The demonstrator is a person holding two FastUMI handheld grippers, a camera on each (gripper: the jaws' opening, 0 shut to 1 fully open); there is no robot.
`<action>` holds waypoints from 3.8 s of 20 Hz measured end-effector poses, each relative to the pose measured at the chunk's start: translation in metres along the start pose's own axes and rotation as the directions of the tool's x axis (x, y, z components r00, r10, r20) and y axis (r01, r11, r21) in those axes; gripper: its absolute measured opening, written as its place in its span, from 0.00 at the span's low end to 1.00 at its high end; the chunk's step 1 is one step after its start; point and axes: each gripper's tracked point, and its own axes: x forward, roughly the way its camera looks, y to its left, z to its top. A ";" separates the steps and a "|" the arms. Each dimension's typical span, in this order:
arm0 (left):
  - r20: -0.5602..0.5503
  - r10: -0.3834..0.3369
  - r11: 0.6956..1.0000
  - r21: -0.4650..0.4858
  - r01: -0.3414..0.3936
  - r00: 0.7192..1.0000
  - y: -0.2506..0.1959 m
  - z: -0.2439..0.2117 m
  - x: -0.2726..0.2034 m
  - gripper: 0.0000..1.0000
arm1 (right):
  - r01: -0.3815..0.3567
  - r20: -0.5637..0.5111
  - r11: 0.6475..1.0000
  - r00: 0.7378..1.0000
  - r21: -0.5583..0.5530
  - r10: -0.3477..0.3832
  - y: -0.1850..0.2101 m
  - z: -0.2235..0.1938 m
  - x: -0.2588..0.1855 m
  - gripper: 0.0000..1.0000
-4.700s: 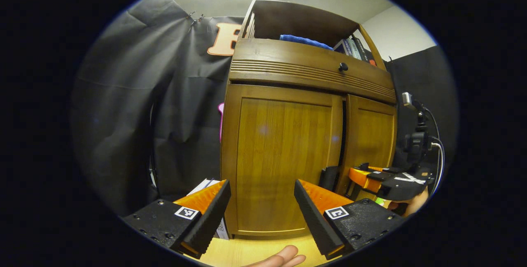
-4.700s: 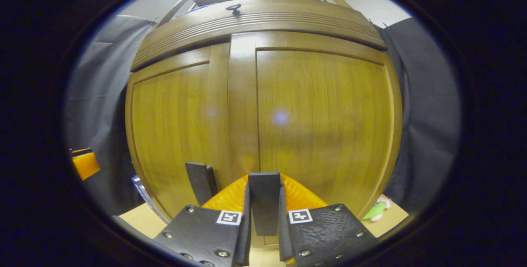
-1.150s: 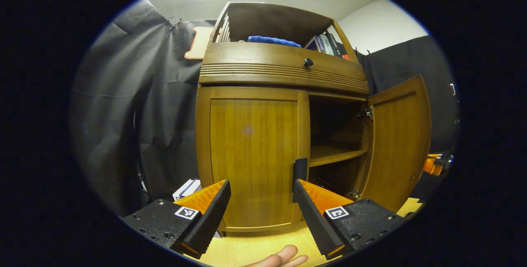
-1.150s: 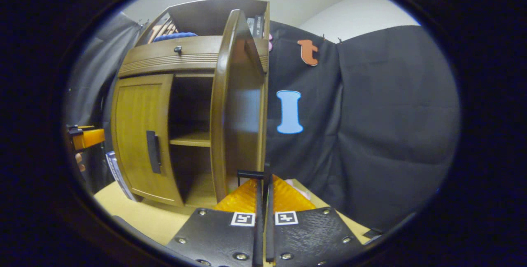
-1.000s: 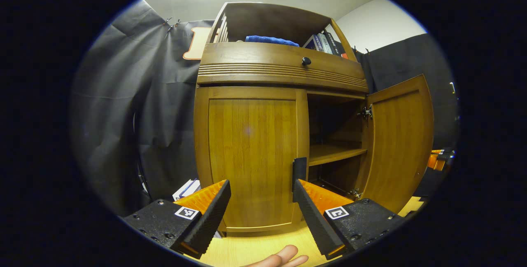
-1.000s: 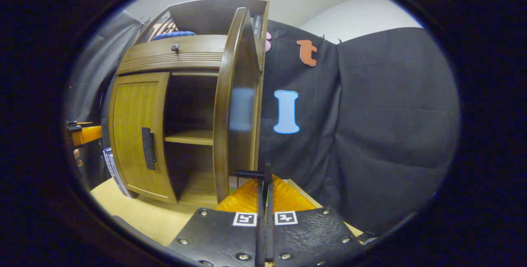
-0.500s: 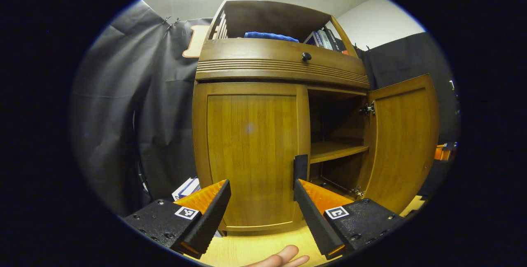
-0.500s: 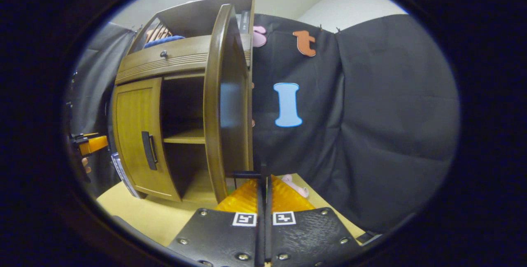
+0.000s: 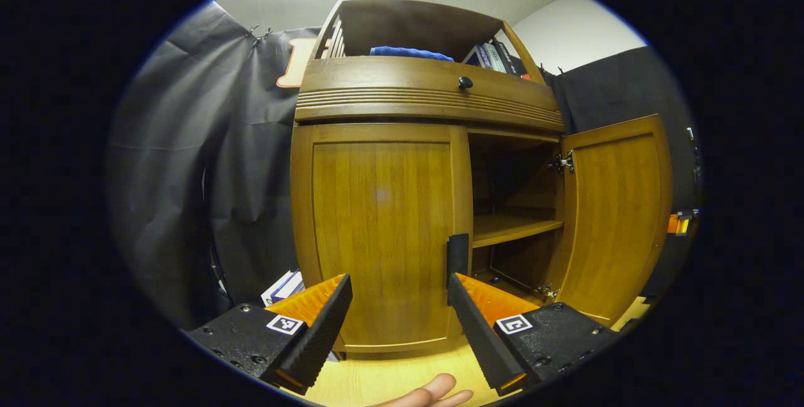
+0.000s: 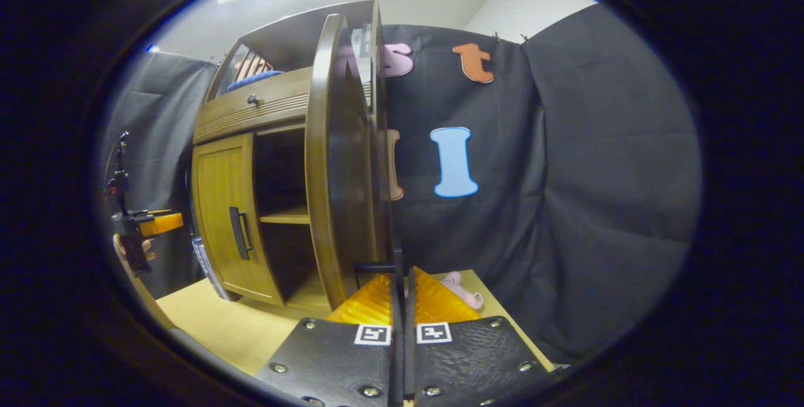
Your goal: Open the right door of the double-door shoe cabinet with the right hand, and open the left door with the left hand.
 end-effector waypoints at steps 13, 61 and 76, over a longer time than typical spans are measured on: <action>-0.036 0.007 1.000 -0.030 -0.008 0.999 -0.025 -0.019 0.010 0.92 | 0.024 -0.028 1.000 0.999 -0.008 -0.024 -0.020 -0.003 -0.003 0.41; -0.067 -0.125 0.992 -0.025 0.123 0.990 -0.077 -0.043 0.107 0.34 | 0.019 0.263 0.995 0.965 -0.098 0.008 0.113 0.107 -0.146 0.98; -0.075 -0.207 0.978 -0.046 0.204 0.975 -0.062 -0.037 0.037 0.33 | -0.062 0.245 0.994 0.966 -0.095 0.084 0.157 0.082 -0.136 0.96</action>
